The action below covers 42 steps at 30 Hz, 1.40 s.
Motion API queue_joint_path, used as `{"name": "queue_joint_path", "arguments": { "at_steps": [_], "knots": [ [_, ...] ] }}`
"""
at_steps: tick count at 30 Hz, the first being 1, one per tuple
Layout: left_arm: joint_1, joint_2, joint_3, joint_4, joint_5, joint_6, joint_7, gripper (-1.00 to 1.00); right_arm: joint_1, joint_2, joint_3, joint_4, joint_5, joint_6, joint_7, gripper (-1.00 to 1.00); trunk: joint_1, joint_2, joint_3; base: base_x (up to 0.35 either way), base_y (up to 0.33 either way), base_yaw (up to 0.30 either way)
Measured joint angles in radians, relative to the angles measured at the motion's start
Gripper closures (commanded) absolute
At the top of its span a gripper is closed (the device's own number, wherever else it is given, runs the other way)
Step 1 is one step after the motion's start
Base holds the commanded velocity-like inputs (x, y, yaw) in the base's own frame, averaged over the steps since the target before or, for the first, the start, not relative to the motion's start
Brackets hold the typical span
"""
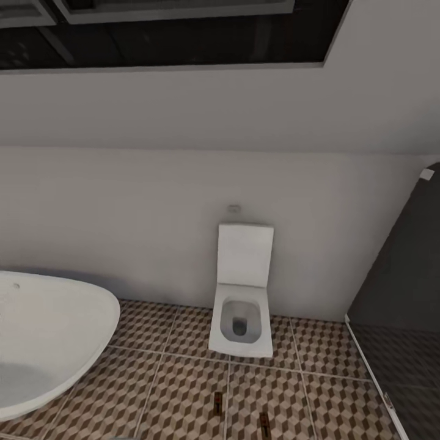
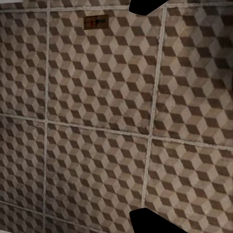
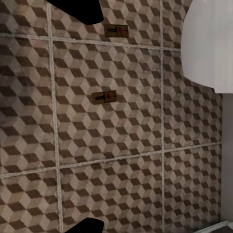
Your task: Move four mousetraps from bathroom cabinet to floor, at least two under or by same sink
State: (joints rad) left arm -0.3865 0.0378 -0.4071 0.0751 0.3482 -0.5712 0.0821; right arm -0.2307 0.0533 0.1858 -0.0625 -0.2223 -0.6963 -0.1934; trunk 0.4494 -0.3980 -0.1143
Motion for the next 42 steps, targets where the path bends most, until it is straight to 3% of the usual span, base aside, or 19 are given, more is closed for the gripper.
{"name": "queue_joint_path", "arguments": {
  "at_steps": [11,34,42],
  "knots": [
    [0.002,-0.018,0.000,0.000,-0.001,0.000,-0.001,-1.00,0.000,0.000,-0.001,0.000,0.000,-0.004,-0.001,-1.00,0.000,0.000,0.003,0.000,0.000,0.000],
    [0.007,-0.022,0.000,0.000,-0.001,0.001,-0.001,-1.00,0.000,0.000,0.000,0.002,-0.003,-0.004,-0.002,-1.00,0.000,0.000,0.003,0.000,0.000,0.002],
    [0.009,-0.027,0.000,0.000,-0.002,0.001,-0.001,-1.00,0.000,0.001,0.000,0.002,-0.003,-0.004,-0.004,-1.00,0.000,0.000,-0.001,0.000,0.000,0.184]
  ]
}}
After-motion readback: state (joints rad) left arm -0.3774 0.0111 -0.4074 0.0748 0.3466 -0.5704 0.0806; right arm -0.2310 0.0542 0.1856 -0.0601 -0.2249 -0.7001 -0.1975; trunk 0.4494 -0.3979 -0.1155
